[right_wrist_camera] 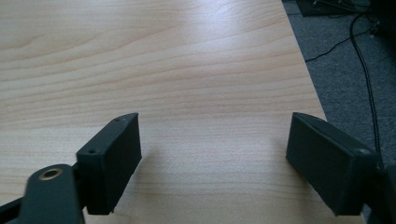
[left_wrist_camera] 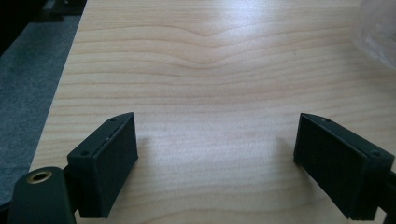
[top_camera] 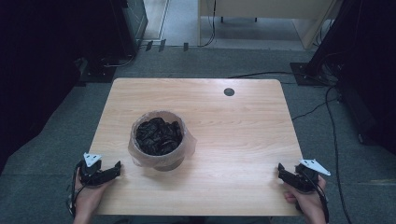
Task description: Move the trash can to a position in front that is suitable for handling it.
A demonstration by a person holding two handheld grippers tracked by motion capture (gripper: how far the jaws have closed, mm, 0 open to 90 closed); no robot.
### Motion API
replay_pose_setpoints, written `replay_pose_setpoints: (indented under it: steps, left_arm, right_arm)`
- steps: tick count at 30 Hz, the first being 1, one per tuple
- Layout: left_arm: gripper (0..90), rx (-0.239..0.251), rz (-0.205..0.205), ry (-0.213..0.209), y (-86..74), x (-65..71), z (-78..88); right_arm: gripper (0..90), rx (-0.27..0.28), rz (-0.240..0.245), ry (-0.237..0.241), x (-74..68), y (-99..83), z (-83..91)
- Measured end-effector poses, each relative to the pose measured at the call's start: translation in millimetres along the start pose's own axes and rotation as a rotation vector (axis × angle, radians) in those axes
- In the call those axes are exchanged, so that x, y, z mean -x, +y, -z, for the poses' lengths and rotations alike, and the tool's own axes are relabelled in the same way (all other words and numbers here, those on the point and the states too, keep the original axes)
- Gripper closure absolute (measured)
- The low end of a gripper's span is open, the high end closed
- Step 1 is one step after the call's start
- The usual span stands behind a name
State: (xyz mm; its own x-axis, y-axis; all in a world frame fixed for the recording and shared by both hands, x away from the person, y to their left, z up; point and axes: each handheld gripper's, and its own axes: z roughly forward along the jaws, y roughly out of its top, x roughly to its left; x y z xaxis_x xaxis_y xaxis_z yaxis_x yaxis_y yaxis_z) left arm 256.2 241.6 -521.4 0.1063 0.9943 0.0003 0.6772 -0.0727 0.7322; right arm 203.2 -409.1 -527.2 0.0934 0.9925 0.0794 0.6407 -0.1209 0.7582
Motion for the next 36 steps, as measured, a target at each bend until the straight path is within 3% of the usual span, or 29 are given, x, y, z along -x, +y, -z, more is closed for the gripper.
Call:
replay_pose_setpoints:
  steps: [4,5,9,14,20,24,29,32,36]
  left_arm:
    - [15.9,0.0,0.021,0.025,5.9,5.4,-1.6]
    - [20.6,0.0,0.021,0.025,5.9,5.4,-1.6]
    - [26.1,0.033,0.06,0.037,14.4,7.5,1.5]
    - [33.3,0.091,0.094,0.049,33.7,9.5,3.7]
    - [44.1,0.121,0.118,0.015,48.6,15.1,-0.6]
    - [59.5,0.149,0.173,-0.045,66.6,26.0,-9.8]
    - [73.0,0.169,0.134,-0.1,77.3,44.3,-13.9]
    - [77.1,0.18,0.075,-0.142,79.4,61.7,-16.8]
    - [79.1,0.189,0.035,-0.151,78.9,72.2,-17.7]
  right_arm:
    - [24.3,0.007,-0.003,-0.021,0.5,0.4,-0.1]
    - [26.2,0.005,0.004,-0.032,-0.7,0.7,-0.3]
    - [28.2,0.003,0.041,-0.052,-3.6,0.7,-1.0]
    - [35.7,0.011,0.06,-0.036,-5.2,1.5,1.9]
    - [40.2,0.015,0.06,-0.013,-10.2,3.9,2.6]
    - [43.8,0.018,0.079,-0.011,-11.4,4.5,2.1]
    - [43.2,0.024,0.112,-0.013,-14.0,3.6,1.5]
    - [43.5,0.026,0.107,-0.018,-13.5,3.9,1.3]
    - [45.3,0.036,0.103,-0.023,-14.5,3.9,2.1]
